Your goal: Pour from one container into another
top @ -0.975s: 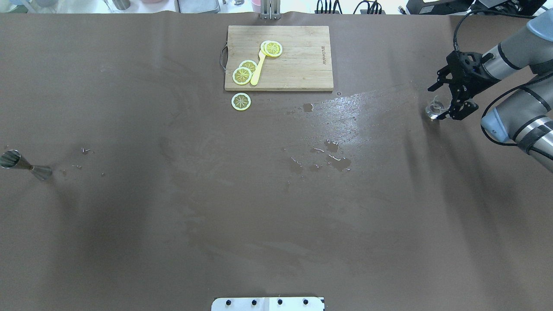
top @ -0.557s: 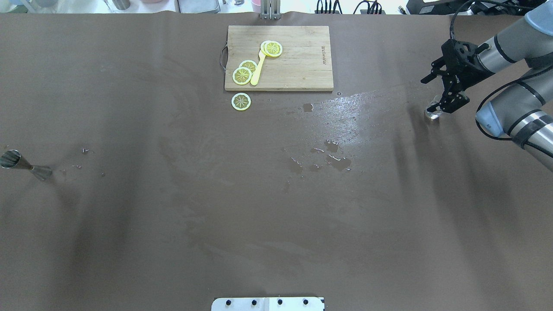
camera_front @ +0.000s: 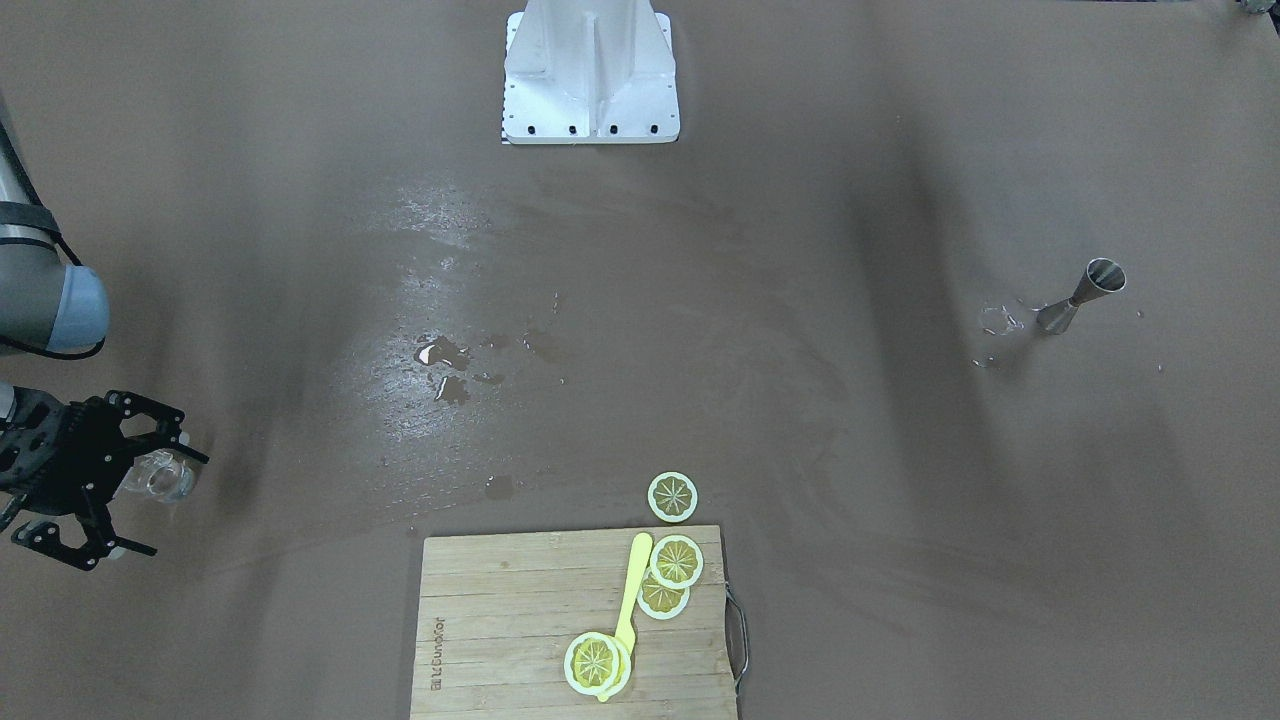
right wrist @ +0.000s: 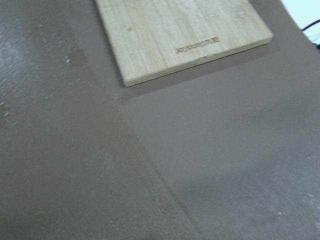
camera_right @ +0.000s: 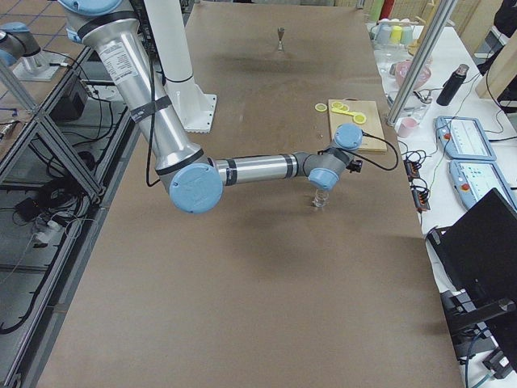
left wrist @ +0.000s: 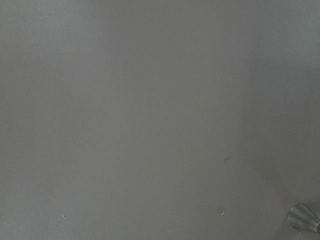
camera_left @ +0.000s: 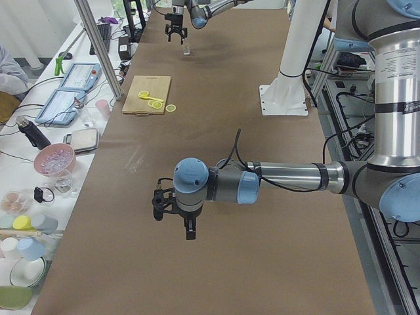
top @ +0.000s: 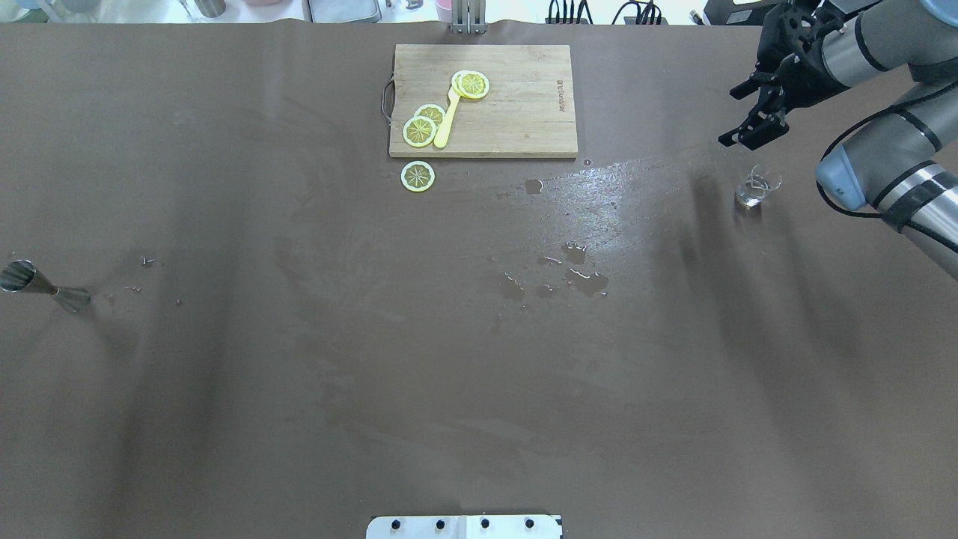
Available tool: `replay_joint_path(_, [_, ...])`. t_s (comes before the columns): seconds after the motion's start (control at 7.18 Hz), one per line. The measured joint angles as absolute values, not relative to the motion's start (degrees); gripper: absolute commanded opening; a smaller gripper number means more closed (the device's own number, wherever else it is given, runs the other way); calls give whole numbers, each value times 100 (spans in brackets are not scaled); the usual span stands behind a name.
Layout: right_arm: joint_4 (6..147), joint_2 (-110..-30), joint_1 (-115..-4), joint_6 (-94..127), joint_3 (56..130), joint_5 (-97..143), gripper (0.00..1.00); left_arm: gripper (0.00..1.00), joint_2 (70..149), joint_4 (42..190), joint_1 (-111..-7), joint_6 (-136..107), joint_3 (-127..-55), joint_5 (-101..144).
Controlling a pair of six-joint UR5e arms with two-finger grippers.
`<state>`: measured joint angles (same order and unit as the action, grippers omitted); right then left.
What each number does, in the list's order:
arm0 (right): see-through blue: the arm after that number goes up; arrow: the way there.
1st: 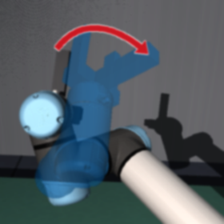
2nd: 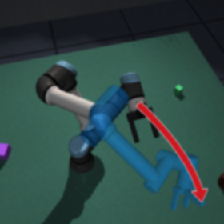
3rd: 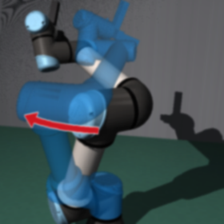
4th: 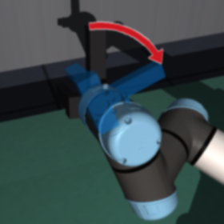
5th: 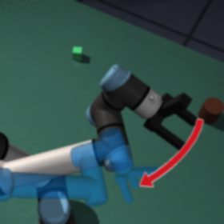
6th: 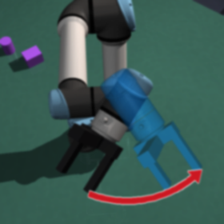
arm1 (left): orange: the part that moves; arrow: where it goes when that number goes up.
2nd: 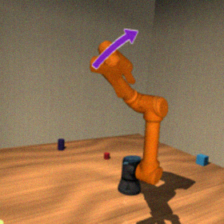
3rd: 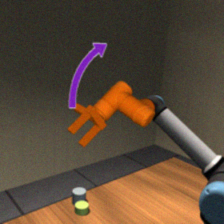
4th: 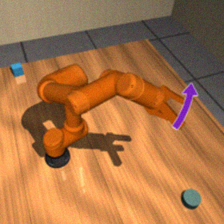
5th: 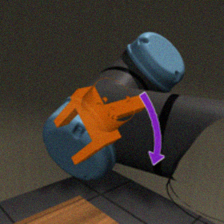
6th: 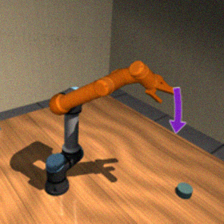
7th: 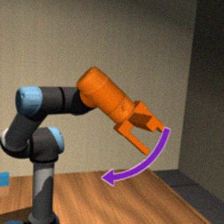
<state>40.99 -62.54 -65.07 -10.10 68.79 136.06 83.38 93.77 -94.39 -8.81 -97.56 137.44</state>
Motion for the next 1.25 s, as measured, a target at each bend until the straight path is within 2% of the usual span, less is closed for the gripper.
replay_joint_path(0.42, [5561, -6328, -6968, -500, 7385, 13069, 100, 99, 8316, 9416, -9452, -924, -9778, 13739])
replay_joint_path(0.98, [8442, -6429, -7865, -447, 7746, 12347, 100, 99, 8142, 9423, -9519, -949, -10433, 13780])
replay_joint_path(1.25, [9386, -6571, -8315, -461, 7992, 12179, 100, 99, 8080, 9436, -9526, -944, -10323, 13844])
